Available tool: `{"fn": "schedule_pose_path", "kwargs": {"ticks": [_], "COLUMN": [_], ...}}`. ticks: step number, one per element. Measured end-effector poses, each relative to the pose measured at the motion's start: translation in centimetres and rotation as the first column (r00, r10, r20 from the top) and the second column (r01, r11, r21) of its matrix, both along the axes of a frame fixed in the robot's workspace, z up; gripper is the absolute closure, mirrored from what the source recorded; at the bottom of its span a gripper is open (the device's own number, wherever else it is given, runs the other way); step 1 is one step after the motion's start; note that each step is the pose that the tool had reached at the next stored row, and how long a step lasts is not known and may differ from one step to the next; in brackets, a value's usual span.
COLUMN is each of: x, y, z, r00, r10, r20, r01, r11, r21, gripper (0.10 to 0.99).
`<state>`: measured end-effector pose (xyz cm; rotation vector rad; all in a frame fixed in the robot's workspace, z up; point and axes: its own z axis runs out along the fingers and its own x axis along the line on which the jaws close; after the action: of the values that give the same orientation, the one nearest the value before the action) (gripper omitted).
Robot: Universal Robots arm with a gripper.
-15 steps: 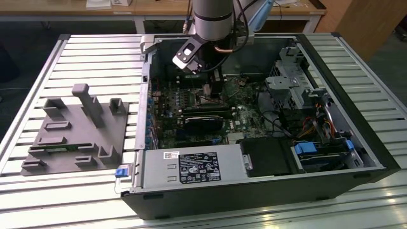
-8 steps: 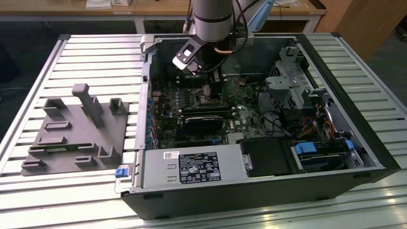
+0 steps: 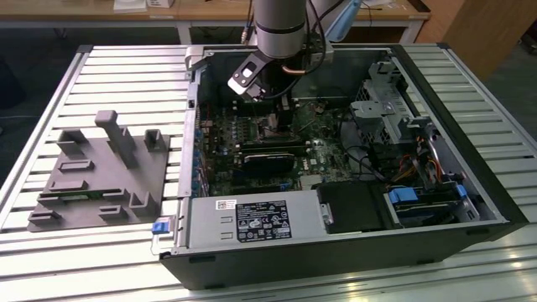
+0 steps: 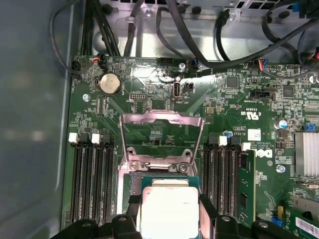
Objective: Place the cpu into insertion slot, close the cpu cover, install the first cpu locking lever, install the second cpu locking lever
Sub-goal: 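Place the cpu into insertion slot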
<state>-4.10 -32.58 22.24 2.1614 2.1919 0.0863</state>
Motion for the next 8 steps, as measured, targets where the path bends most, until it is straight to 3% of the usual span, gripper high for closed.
{"fn": "schedule_pose_path", "kwargs": {"ticks": [8], "x": [-0.53], "y": [0.21], "z": [-0.67], "r00": [1.0], "r10": [-0.001], "r20": [0.0], "r01": [0.001], "r11": [1.0], "r21": [0.0], "gripper": [0.545]}}
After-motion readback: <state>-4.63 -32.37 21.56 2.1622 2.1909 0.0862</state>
